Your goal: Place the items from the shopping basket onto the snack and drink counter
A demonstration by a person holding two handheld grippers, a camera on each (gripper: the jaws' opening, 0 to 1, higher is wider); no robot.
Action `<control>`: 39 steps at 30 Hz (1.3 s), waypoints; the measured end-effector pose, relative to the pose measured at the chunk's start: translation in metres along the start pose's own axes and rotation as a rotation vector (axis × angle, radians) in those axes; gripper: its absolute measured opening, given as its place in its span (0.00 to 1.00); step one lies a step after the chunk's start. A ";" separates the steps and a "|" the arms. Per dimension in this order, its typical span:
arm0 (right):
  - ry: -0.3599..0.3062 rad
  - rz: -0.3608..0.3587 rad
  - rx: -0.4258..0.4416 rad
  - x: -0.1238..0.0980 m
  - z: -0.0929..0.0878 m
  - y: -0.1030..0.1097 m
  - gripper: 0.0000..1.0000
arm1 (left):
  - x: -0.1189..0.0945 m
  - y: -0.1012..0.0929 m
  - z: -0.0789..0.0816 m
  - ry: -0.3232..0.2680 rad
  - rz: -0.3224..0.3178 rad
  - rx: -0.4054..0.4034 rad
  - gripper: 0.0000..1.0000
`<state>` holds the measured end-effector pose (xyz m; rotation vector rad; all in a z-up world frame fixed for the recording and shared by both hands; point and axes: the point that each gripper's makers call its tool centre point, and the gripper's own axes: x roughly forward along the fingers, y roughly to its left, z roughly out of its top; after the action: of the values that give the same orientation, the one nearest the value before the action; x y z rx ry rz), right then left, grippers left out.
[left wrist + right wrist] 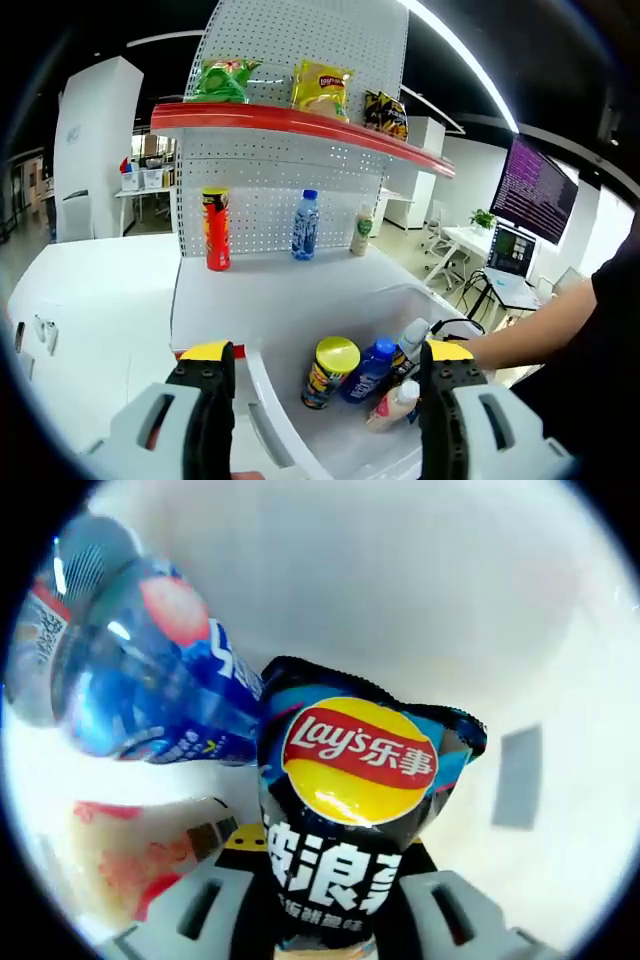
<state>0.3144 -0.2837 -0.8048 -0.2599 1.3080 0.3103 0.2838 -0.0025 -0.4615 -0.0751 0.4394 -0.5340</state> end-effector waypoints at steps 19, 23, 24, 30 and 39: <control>-0.146 0.078 0.004 -0.074 0.032 0.004 0.31 | 0.015 -0.013 -0.003 0.019 -0.032 0.000 0.74; -0.166 0.086 -0.006 -0.085 0.036 0.006 0.30 | 0.016 -0.016 -0.001 0.020 -0.037 0.007 0.74; -0.170 0.090 -0.007 -0.089 0.036 0.007 0.30 | 0.017 -0.016 0.000 0.019 -0.038 0.009 0.74; -0.205 0.095 -0.023 -0.105 0.040 0.008 0.30 | 0.018 -0.019 0.001 0.019 -0.045 0.019 0.74; -0.260 0.105 -0.056 -0.128 0.048 0.012 0.30 | 0.017 -0.023 0.001 0.025 -0.046 0.026 0.74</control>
<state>0.3241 -0.2649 -0.6696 -0.1914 1.0592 0.4551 0.2862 -0.0312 -0.4630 -0.0534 0.4560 -0.5865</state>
